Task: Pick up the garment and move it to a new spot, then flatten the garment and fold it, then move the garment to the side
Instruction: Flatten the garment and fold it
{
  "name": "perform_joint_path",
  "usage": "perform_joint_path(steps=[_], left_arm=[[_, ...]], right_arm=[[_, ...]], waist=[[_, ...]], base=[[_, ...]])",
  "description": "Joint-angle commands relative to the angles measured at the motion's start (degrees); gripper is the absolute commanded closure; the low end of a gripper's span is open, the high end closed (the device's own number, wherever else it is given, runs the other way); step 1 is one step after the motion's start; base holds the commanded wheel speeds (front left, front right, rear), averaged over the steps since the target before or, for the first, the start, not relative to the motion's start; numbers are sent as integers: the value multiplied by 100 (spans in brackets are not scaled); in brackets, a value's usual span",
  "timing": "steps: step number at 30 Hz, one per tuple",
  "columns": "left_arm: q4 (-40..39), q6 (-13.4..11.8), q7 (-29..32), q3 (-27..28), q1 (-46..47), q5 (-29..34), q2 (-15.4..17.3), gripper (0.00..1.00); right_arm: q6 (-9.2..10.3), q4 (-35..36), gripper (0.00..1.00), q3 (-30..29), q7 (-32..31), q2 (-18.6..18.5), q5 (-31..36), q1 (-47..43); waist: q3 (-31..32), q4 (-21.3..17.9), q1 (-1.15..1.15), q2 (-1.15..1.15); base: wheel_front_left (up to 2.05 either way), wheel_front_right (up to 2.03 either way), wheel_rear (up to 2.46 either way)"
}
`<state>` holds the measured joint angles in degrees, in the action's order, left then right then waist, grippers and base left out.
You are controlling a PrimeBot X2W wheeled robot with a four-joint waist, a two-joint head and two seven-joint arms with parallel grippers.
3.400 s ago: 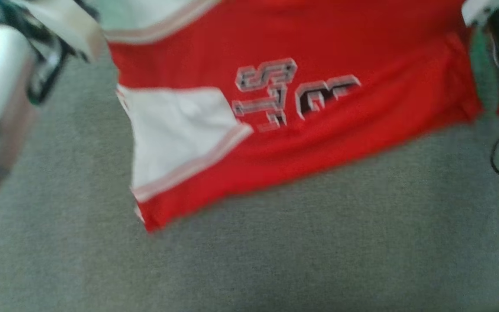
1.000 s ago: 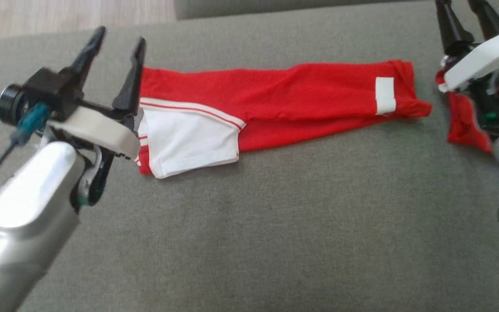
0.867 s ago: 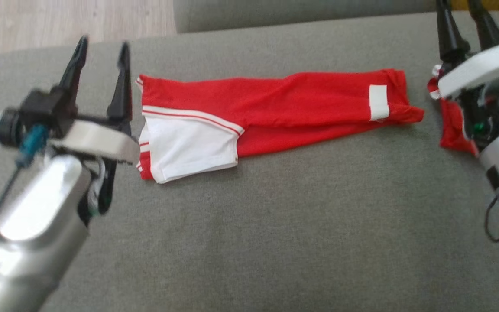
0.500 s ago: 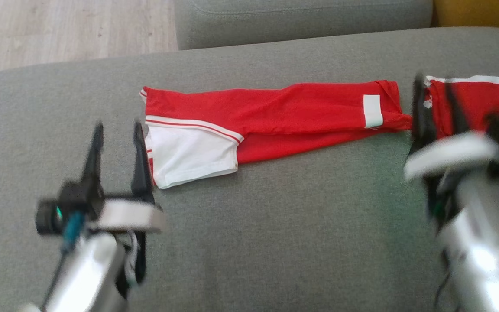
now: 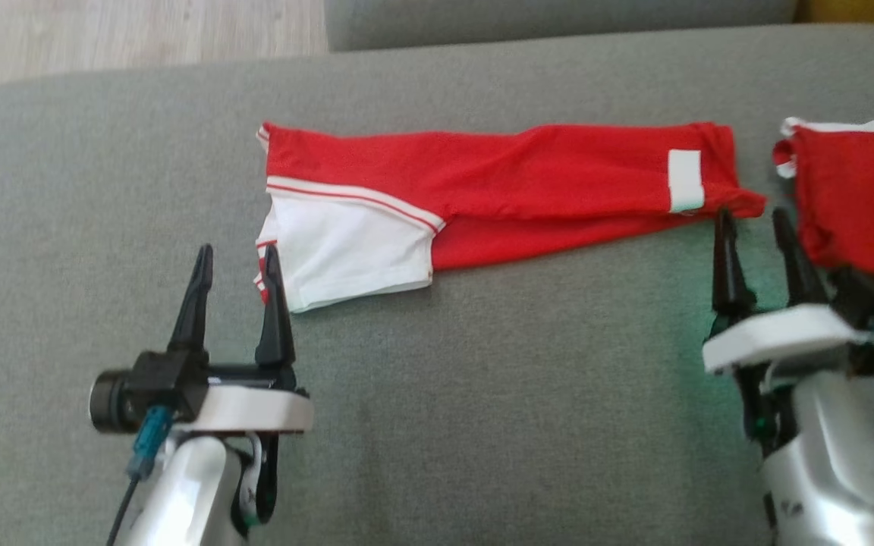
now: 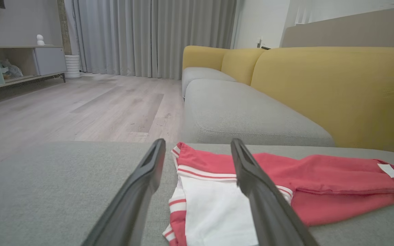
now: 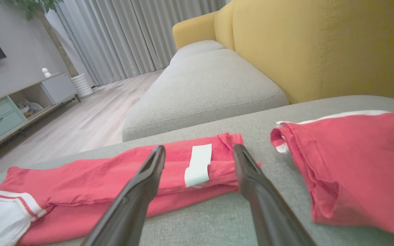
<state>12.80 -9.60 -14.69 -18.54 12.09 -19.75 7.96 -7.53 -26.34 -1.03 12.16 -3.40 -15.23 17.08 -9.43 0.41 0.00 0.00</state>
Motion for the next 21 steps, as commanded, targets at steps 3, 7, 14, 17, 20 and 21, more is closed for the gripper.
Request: perform_joint_path(steps=[3,7,14,17,20,21], left_arm=[[-185,166,-30,331,431,226,-64,0],[-116,364,-30,337,559,427,-179,0],[-40,568,-30,397,715,619,-332,0],[-43,625,-30,432,744,684,-374,0],[-54,662,-30,476,755,740,-405,0],[-54,681,-30,502,762,771,-423,0]], right_arm=[[4,95,0,-109,-353,27,294,564],[4,-350,0,-652,-824,7,433,1037],[4,-1371,0,-1732,-1167,-38,886,1798],[4,-1805,0,-2054,-1229,-48,1114,2037],[4,-2174,0,-2200,-1254,-46,1276,2226],[4,-2395,0,-2184,-1264,-52,1327,2337]], waist=[[-309,139,0,0],[-548,275,0,0],[-838,463,0,0],[-921,522,0,0],[-974,551,0,0],[-996,562,0,0]], base=[[0,0,0],[0,0,0],[0,0,0],[0,0,0],[0,0,0],[0,0,0]])
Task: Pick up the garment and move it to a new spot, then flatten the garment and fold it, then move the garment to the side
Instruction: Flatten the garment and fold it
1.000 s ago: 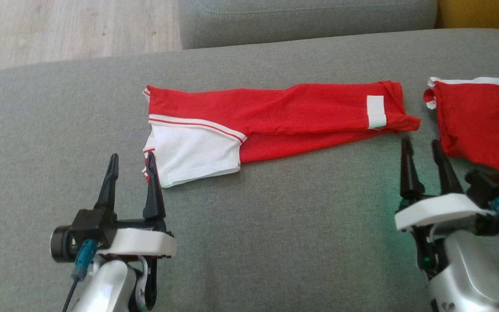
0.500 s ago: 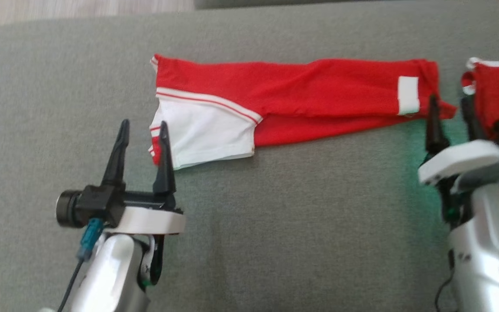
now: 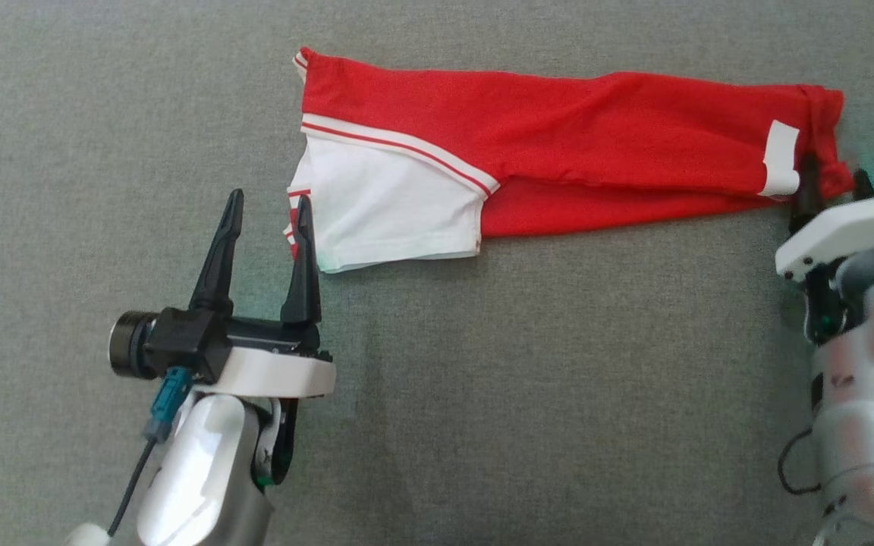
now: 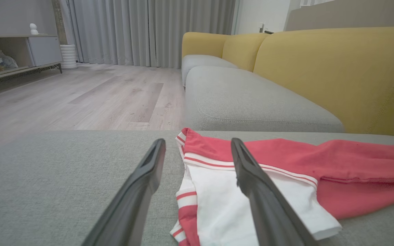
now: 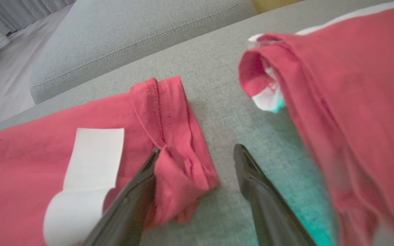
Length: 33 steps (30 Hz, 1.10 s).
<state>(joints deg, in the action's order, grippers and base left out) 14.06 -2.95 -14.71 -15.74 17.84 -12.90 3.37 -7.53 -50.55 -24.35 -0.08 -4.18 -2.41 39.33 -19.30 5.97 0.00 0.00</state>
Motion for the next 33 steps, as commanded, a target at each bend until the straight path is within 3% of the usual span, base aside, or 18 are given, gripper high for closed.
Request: perform_joint_path(steps=[1,2,12,22,27,33], left_arm=[[-173,27,-29,235,192,101,29,0],[-164,35,-29,250,197,112,23,0],[-151,86,-29,460,81,239,-10,0],[-40,125,-29,492,-77,283,-31,0],[-38,123,-29,508,-109,246,-39,0],[-68,113,-29,526,-167,216,-44,0]], right_arm=[[4,-70,39,187,-39,15,65,158],[4,-148,100,244,-15,7,76,199],[4,-407,100,687,554,-278,55,229],[4,154,100,608,470,-1033,-243,103],[4,520,100,878,268,-884,-570,55],[4,986,100,1514,98,-359,-929,14]], waist=[[-14,8,0,0],[-14,6,0,0],[358,-267,0,0],[741,-428,0,0],[917,-392,0,0],[1188,-237,0,0]], base=[[0,0,0],[0,0,0],[0,0,0],[0,0,0],[0,0,0],[0,0,0]])
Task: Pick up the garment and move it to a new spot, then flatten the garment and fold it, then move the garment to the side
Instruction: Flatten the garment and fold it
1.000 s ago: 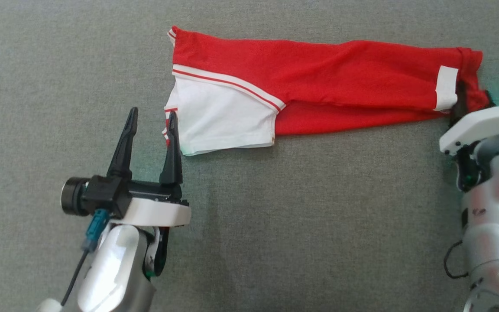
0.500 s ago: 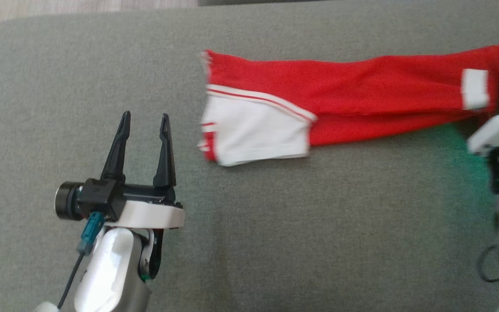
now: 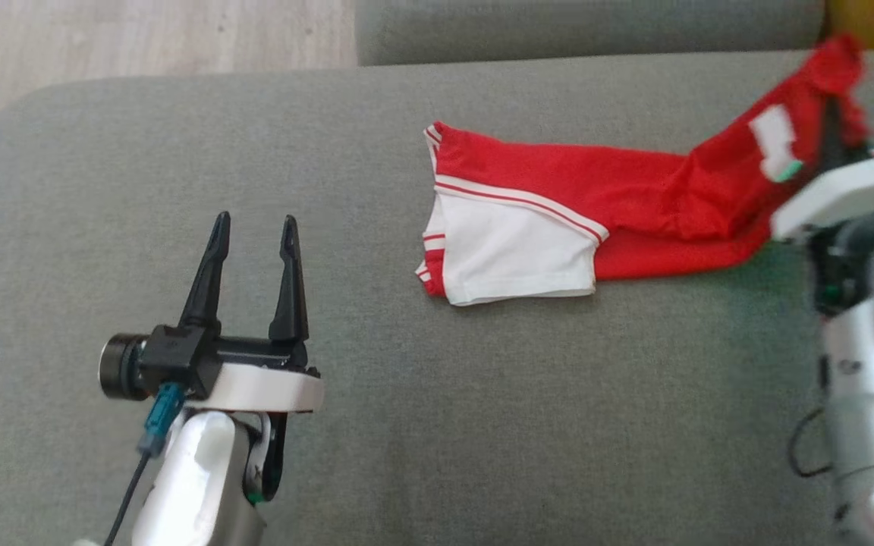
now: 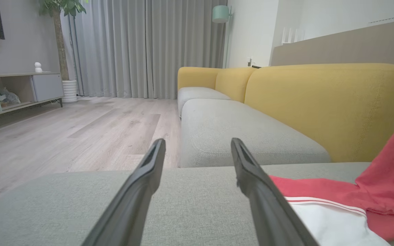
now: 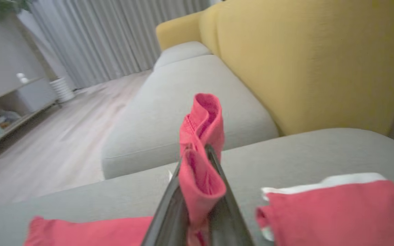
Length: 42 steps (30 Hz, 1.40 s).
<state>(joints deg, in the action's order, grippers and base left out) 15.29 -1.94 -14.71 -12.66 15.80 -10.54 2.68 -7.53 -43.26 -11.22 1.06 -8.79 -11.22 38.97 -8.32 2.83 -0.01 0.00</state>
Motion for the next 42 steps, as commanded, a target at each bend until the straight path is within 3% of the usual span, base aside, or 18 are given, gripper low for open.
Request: perform_joint_path(steps=[1,8,18,29,30,36,42], left_arm=[[-200,14,-29,218,22,-26,25,0],[-267,-9,-29,156,-74,-104,22,0],[-272,-2,-29,-47,45,-141,21,0],[-249,-108,-29,-334,169,-304,21,0],[-241,-118,-29,-355,175,-316,21,0],[-173,-144,-29,-285,145,-292,21,0],[-262,-124,-29,-48,112,-237,23,0]], right_arm=[[4,330,100,334,-45,197,-92,41],[4,470,100,1077,-173,580,-387,46],[4,-107,100,3142,234,590,-1847,97],[4,-1194,100,4087,723,591,-2344,327],[4,-1189,0,4219,790,591,-2417,330],[4,-569,0,5245,1054,591,-3101,346],[4,-926,0,4758,1382,591,-2617,727]], waist=[[134,110,1,0],[285,434,1,0],[103,937,1,0],[-104,1219,1,0],[-111,1233,1,0],[-42,1090,1,0],[116,697,1,0]], base=[[0,0,0],[0,0,0],[0,0,0],[0,0,0],[0,0,0],[0,0,0],[0,0,0]])
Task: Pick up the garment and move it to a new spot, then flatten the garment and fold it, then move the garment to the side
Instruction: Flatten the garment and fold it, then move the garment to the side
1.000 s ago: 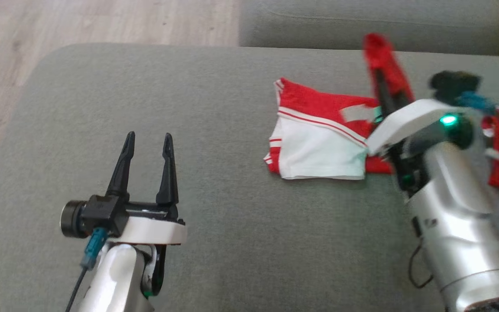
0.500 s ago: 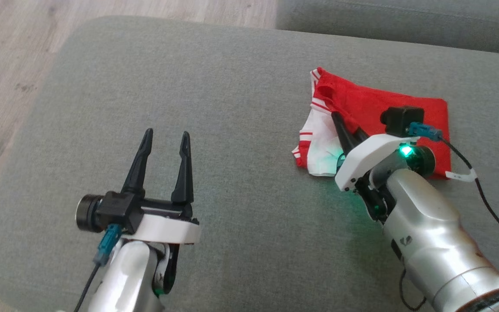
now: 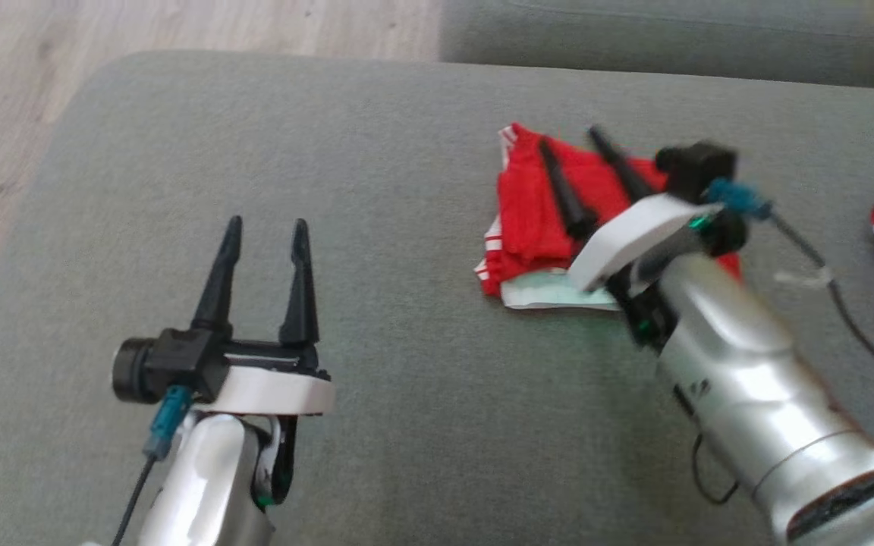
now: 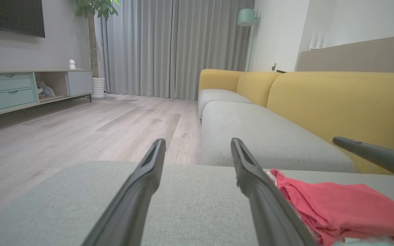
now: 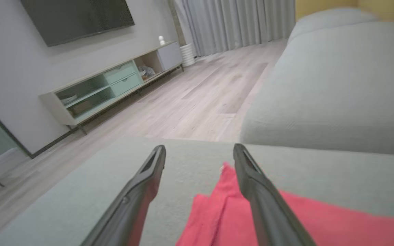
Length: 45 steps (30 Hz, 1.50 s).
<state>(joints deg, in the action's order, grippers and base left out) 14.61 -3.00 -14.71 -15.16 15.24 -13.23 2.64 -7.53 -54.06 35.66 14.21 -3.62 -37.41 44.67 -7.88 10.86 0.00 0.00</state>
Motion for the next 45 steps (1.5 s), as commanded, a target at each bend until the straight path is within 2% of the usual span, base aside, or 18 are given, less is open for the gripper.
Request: perform_joint_path(steps=[1,4,8,14,21,27,36,45], left_arm=[[-224,-22,-29,250,151,38,26,0],[-295,-37,-29,370,64,58,26,0],[-347,-35,-29,538,-134,90,25,0],[-436,-4,-29,778,-547,89,25,0],[-477,49,-29,864,-888,126,24,0],[-541,118,-29,958,-1081,32,24,0],[-540,148,-29,920,-1054,86,24,0],[-520,219,-29,627,-659,204,24,0]], right_arm=[[4,150,0,-211,72,63,252,207],[4,437,0,-1154,76,-129,1092,5],[4,1089,0,-2412,77,-228,2108,-720],[4,2137,0,-3528,78,-20,3156,-2068],[4,2786,0,-3790,78,67,3238,-2969],[4,3063,0,-3675,78,72,2883,-3329],[4,3115,0,-3478,78,73,2766,-3398],[4,2978,0,-3513,-29,74,2835,-2900]], waist=[[104,-181,0,0],[204,-382,0,0],[342,-625,0,0],[524,-889,0,0],[632,-1055,0,0],[667,-1188,0,0],[626,-1224,0,0],[80,-976,0,0]], base=[[0,0,0],[0,0,0],[0,0,0],[0,0,0],[0,0,0],[0,0,0],[0,0,0],[0,0,0]])
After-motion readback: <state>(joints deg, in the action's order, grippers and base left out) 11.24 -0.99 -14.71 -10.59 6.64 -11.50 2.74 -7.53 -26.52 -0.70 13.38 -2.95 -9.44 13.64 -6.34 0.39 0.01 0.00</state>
